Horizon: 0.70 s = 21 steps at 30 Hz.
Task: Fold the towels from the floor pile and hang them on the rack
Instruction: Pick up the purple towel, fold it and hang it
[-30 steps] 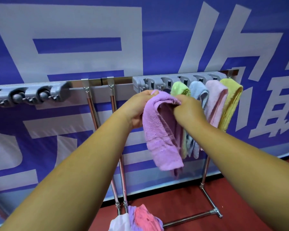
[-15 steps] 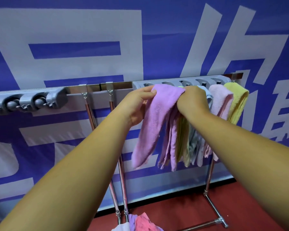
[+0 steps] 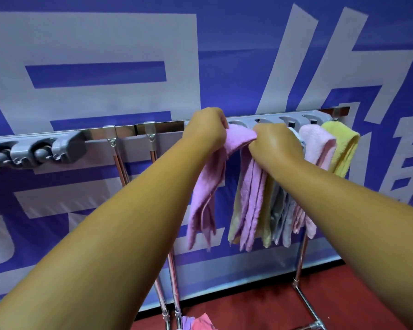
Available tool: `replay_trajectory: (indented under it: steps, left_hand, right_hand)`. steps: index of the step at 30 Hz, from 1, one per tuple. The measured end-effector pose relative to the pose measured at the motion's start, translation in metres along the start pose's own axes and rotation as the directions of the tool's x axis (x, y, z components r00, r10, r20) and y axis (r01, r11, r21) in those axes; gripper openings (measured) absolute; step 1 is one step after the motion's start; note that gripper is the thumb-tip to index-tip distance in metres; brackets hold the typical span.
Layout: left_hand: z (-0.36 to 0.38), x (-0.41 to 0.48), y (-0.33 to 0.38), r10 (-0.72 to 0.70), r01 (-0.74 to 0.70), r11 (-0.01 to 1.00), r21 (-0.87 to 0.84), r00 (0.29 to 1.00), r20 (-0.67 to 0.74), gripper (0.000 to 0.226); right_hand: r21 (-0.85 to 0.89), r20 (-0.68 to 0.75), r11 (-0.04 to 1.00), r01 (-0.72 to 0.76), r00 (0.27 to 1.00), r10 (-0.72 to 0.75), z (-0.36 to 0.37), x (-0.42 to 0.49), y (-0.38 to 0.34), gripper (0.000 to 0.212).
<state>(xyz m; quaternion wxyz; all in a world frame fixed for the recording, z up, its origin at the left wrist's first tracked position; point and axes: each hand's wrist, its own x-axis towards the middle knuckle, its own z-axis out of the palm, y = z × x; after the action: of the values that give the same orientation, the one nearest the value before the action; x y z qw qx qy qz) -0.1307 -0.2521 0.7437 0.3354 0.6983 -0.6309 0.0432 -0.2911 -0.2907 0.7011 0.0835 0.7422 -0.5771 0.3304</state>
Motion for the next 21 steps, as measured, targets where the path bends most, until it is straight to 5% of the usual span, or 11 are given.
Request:
replay_trajectory:
  steps: [7,11,13,18,21]
  left_hand:
    - [0.011,-0.001,0.004,0.089,-0.110,0.913,0.394,0.994,0.071,0.028]
    - [0.011,-0.006,0.001,0.175,-0.160,0.820,0.550,0.984,0.025,0.031]
    - [0.011,-0.019,0.001,0.244,-0.200,0.854,0.480,0.969,-0.030,0.029]
    - [0.034,-0.073,0.007,0.226,-0.236,0.969,-0.078,0.967,-0.118,0.025]
    - [0.055,-0.080,0.006,0.090,-0.102,0.989,-0.111,0.989,-0.114,0.033]
  right_hand:
    - [-0.084,0.098,0.983,0.166,0.983,-0.158,0.014,-0.014,0.001,0.006]
    - [-0.009,0.113,0.991,0.136,0.985,-0.134,0.021,-0.019,-0.001,0.007]
    - [0.047,0.095,0.993,0.112,0.989,-0.116,0.025,-0.020,-0.002,0.009]
    - [0.123,0.095,0.989,0.081,0.991,-0.093,0.039,-0.030,0.006,0.012]
    - [0.111,0.108,0.992,0.061,0.991,-0.073,0.051,-0.045,0.012,0.013]
